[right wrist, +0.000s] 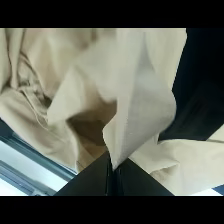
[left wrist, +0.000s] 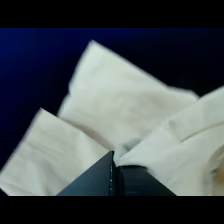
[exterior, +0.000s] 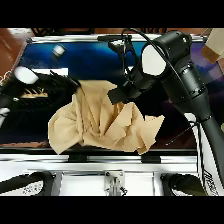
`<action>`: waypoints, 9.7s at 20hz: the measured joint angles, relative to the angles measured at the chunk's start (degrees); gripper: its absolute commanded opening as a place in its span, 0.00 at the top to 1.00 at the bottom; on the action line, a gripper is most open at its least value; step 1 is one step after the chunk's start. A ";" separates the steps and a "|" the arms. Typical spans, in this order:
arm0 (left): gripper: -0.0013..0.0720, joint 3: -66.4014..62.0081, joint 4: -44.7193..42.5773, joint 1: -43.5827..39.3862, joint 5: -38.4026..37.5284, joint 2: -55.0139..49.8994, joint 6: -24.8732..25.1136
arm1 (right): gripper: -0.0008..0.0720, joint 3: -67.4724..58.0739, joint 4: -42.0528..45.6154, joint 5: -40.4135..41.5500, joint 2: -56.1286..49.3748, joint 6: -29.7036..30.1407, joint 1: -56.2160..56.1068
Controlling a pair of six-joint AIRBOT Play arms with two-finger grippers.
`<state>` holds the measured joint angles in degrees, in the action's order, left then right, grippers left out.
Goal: Fold the shirts.
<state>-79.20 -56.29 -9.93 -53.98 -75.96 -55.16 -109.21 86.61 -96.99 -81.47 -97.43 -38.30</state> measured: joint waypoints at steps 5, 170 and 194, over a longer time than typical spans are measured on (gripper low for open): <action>0.92 -13.33 0.42 7.65 -3.08 9.09 -8.61 | 0.89 -4.61 5.51 9.05 1.40 2.84 0.00; 0.92 -1.36 -38.25 53.35 -0.11 -13.88 -4.63 | 0.89 10.64 -0.50 20.96 -0.61 -1.68 -5.75; 0.93 14.51 -33.83 -19.71 -46.93 43.98 -21.24 | 0.89 9.49 13.27 12.41 9.99 -4.98 8.07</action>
<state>-64.69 -90.13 -29.65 -100.90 -31.99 -76.40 -99.72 99.88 -84.58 -71.48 -102.41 -30.24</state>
